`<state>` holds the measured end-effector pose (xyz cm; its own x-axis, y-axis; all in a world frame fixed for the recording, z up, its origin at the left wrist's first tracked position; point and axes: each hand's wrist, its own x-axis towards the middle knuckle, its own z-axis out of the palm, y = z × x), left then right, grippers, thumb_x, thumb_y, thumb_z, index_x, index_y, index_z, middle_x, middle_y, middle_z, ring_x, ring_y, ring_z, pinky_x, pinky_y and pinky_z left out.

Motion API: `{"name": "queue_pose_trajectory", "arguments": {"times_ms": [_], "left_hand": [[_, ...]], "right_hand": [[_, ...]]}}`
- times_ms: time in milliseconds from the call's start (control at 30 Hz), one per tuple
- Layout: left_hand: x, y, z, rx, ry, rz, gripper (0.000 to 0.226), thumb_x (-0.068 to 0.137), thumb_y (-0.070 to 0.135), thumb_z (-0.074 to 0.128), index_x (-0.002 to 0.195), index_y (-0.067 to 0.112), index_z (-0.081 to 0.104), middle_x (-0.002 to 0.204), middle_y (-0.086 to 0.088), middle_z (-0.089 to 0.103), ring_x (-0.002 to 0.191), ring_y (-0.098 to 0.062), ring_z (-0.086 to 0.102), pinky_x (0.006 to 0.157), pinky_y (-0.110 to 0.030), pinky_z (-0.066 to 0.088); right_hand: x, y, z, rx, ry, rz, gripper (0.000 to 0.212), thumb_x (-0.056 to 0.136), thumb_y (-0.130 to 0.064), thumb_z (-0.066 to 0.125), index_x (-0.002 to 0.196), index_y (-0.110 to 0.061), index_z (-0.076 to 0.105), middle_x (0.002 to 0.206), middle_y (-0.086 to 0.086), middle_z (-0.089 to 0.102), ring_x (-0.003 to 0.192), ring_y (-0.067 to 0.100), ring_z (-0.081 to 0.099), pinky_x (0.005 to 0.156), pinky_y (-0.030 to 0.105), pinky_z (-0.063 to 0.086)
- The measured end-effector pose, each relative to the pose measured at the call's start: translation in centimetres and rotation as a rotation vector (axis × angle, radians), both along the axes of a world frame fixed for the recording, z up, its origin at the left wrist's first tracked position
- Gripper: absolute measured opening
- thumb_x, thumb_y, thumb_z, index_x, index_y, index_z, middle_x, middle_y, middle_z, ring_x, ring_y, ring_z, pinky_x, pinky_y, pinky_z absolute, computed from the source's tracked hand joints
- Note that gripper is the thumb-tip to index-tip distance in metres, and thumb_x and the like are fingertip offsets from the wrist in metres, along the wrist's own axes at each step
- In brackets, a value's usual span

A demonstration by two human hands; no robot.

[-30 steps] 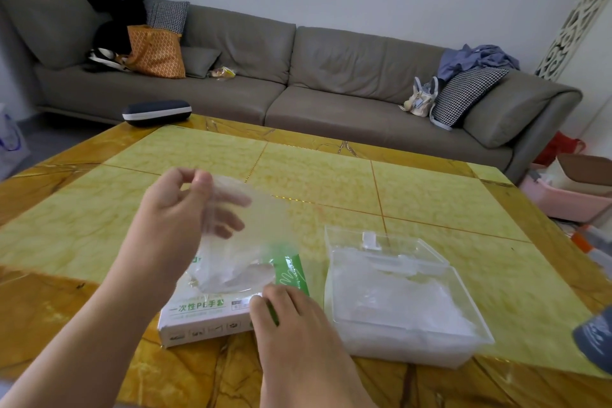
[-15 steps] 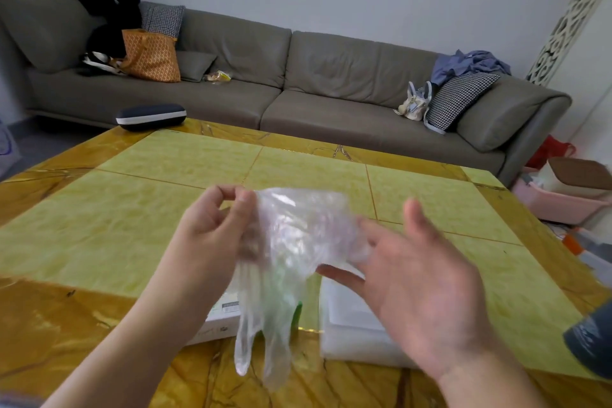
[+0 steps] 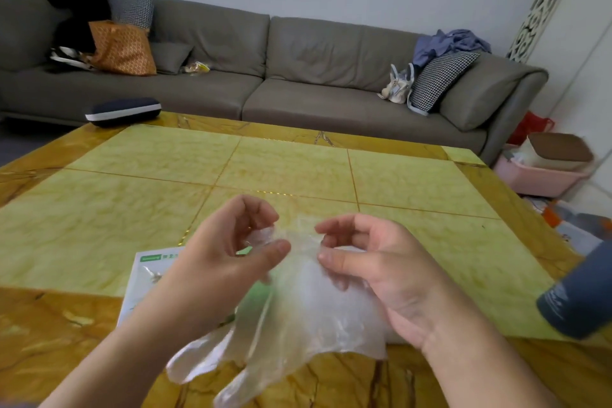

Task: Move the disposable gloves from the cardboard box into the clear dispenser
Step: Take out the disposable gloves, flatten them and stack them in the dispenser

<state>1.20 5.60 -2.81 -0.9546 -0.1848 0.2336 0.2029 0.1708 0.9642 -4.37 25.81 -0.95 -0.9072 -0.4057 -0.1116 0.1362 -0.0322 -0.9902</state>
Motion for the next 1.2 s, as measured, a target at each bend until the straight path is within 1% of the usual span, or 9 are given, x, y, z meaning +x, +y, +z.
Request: {"name": "queue_pose_trajectory", "arguments": {"times_ms": [200,300,367,467,633,767,967,1100,1200], "left_hand": [[-0.1,-0.8,0.2,0.271,-0.029,-0.036,0.054,0.074,-0.002,0.079,0.123,0.015,0.066,0.105,-0.010,0.067,0.078,-0.023,0.061,0.060,-0.028,0.053],[-0.2,-0.3,0.0,0.300,0.009,-0.009,0.057,0.076,-0.008,0.077,0.125,0.019,0.068,0.112,-0.006,0.070,0.082,-0.021,0.064,0.059,-0.026,0.053],[-0.3,-0.1,0.0,0.325,-0.002,-0.003,0.057,0.077,-0.011,0.076,0.125,0.020,0.069,0.114,-0.006,0.071,0.085,-0.019,0.067,0.061,-0.027,0.053],[-0.4,0.1,0.4,0.392,-0.101,-0.017,0.048,0.073,0.005,0.086,0.119,0.016,0.074,0.113,-0.013,0.074,0.089,-0.021,0.065,0.065,-0.030,0.051],[-0.6,0.4,0.5,0.473,-0.329,0.002,0.043,0.077,0.036,0.080,0.110,0.009,0.076,0.103,-0.015,0.079,0.087,-0.025,0.067,0.075,-0.036,0.051],[-0.6,0.4,0.6,0.443,-0.314,0.096,0.035,0.085,0.008,0.076,0.120,0.010,0.069,0.097,-0.018,0.079,0.084,-0.025,0.074,0.075,-0.031,0.060],[-1.8,2.3,3.2,0.047,-0.118,0.148,0.032,0.091,-0.001,0.071,0.116,0.020,0.069,0.098,0.003,0.079,0.086,-0.017,0.076,0.077,-0.039,0.062],[-3.3,4.2,3.8,-0.577,0.242,0.373,0.034,0.093,0.013,0.071,0.124,0.027,0.064,0.112,0.017,0.066,0.103,-0.002,0.061,0.092,-0.021,0.050],[-4.0,7.1,3.5,-0.811,0.391,0.181,0.023,0.096,0.014,0.064,0.117,0.022,0.069,0.112,0.011,0.062,0.102,-0.007,0.059,0.089,-0.013,0.047]], "right_hand": [[-0.8,0.9,-0.7,0.011,0.094,-0.132,0.048,0.070,0.016,0.085,0.109,-0.013,0.077,0.107,0.006,0.077,0.078,0.014,0.067,0.080,0.029,0.057],[-0.8,1.1,-0.9,-0.021,-0.123,-0.076,0.048,0.066,-0.006,0.093,0.111,-0.003,0.074,0.097,0.011,0.076,0.075,0.020,0.068,0.067,0.028,0.054],[-0.6,1.2,-0.9,0.046,-0.147,-0.038,0.028,0.077,-0.010,0.089,0.100,-0.001,0.076,0.088,0.014,0.076,0.067,0.019,0.065,0.055,0.027,0.050],[-0.4,1.3,-0.9,0.076,-0.071,-0.059,0.008,0.087,-0.004,0.081,0.091,-0.003,0.073,0.075,0.014,0.070,0.054,0.017,0.056,0.044,0.026,0.039],[-0.4,1.5,-0.9,0.073,-0.025,-0.018,0.012,0.087,-0.005,0.082,0.094,-0.015,0.079,0.077,0.014,0.071,0.053,0.017,0.050,0.043,0.027,0.036],[-0.5,2.1,-1.0,0.091,-0.013,0.003,0.026,0.087,-0.004,0.081,0.095,-0.028,0.081,0.080,0.013,0.074,0.052,0.015,0.048,0.039,0.025,0.037],[-2.3,4.3,0.1,0.063,0.005,-0.113,0.017,0.091,-0.009,0.077,0.100,0.004,0.074,0.076,0.012,0.068,0.057,0.019,0.048,0.044,0.028,0.032],[-4.5,6.5,0.2,0.092,0.030,-0.306,0.007,0.096,-0.005,0.072,0.090,-0.002,0.074,0.070,0.012,0.065,0.048,0.016,0.047,0.039,0.023,0.032],[-5.3,7.2,-0.7,0.355,0.121,-0.354,0.017,0.097,-0.010,0.072,0.084,0.000,0.073,0.063,0.012,0.065,0.044,0.019,0.049,0.041,0.026,0.038]]}}
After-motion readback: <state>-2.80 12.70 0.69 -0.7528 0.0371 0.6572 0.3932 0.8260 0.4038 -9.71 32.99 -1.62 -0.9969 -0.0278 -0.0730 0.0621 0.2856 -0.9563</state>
